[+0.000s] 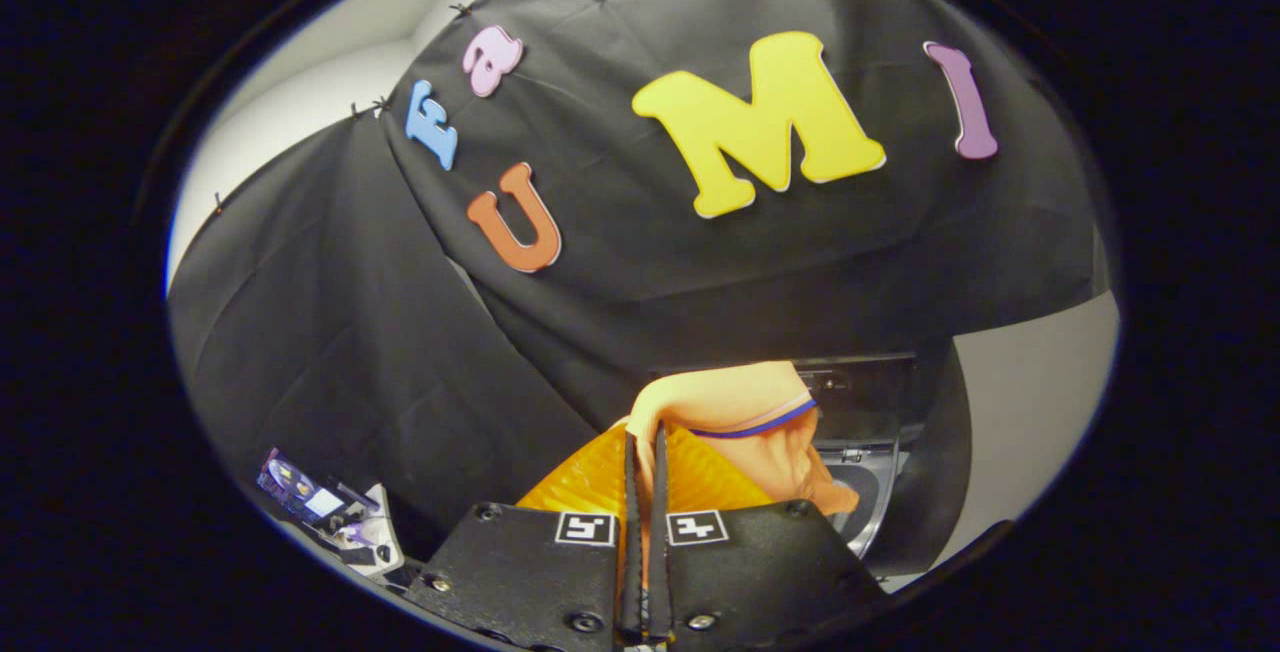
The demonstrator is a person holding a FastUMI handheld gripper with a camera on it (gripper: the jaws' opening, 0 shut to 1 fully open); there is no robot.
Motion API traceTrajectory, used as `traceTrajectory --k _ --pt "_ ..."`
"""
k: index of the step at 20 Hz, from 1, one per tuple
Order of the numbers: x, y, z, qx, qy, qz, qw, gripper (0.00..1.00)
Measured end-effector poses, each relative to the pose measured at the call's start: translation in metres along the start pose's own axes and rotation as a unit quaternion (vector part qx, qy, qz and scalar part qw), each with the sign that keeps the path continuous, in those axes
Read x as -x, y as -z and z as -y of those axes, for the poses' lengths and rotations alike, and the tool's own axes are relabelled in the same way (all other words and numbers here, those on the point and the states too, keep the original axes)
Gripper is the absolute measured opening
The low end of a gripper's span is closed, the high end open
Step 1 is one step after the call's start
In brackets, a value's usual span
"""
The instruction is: Put the clothes into the washing machine and then close the washing machine lid.
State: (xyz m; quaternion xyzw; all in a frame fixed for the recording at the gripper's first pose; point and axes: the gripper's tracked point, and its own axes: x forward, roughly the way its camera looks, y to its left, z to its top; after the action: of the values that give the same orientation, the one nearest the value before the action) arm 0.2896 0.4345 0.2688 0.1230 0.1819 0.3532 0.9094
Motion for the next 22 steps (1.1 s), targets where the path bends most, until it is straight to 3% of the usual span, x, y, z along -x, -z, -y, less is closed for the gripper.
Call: traceTrajectory --k 10,22 --pt "-0.113 0.067 0.081 -0.028 0.062 -0.099 0.993 0.06" --pt "-0.176 0.143 0.135 -0.053 0.132 -0.172 0.975 0.06"
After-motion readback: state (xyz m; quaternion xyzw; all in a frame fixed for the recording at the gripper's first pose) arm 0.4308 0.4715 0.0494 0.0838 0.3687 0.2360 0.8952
